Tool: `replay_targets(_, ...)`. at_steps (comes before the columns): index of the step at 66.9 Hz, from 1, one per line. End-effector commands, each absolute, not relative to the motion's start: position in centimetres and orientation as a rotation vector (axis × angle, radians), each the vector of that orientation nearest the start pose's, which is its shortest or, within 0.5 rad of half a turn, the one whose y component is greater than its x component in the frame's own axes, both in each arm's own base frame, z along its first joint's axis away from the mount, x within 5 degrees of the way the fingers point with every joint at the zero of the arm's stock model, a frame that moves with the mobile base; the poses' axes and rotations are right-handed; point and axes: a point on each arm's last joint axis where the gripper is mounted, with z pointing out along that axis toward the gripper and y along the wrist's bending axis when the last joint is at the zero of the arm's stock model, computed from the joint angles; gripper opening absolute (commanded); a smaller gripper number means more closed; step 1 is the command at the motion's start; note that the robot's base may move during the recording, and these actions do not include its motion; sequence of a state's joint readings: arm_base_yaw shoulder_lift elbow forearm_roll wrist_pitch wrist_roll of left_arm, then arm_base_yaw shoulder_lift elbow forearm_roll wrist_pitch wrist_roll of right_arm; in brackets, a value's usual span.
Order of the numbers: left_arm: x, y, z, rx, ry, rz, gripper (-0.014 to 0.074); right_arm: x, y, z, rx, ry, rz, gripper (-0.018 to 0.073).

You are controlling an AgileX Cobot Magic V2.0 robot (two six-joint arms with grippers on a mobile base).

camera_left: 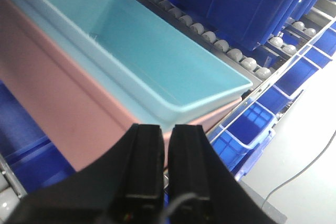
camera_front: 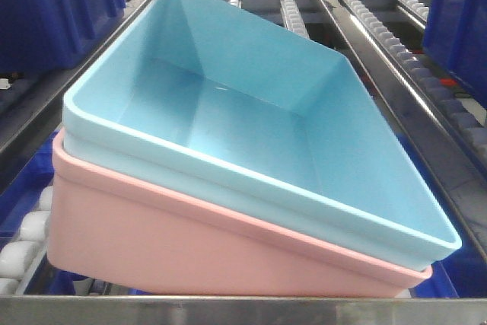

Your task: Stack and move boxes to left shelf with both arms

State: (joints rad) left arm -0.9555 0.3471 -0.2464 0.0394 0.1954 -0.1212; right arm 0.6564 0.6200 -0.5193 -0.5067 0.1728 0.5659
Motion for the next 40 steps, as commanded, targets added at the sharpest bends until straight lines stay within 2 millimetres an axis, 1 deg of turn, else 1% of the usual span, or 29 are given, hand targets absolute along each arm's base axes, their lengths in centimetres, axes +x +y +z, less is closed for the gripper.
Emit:
replay_targets(1, 4.7, -6.7, 26.0, 0.720, 1.542, -0.788, 0.0011, 10.8, 7.8, 33.9, -0.474, 1.586, 0.490, 0.0056)
replay_targets(8, 4.3, -5.6, 24.2, 0.667, 1.526, -0.766, 0.0011, 10.8, 7.8, 33.9, -0.474, 1.586, 0.490, 0.0056)
replay_targets(20, 4.3, -3.9, 22.4, 0.500, 1.498, -0.653, 0.0011, 10.8, 7.8, 33.9, -0.474, 1.586, 0.490, 0.0056)
replay_targets(28, 4.5, -3.0, 21.7, 0.376, 1.492, -0.547, 0.0011, 10.8, 7.8, 33.9, -0.474, 1.586, 0.490, 0.0056)
replay_targets(40, 5.0, -2.1, 21.3, 0.225, 1.475, -0.400, 0.0011, 10.8, 7.8, 33.9, -0.474, 1.587, 0.489, 0.0056)
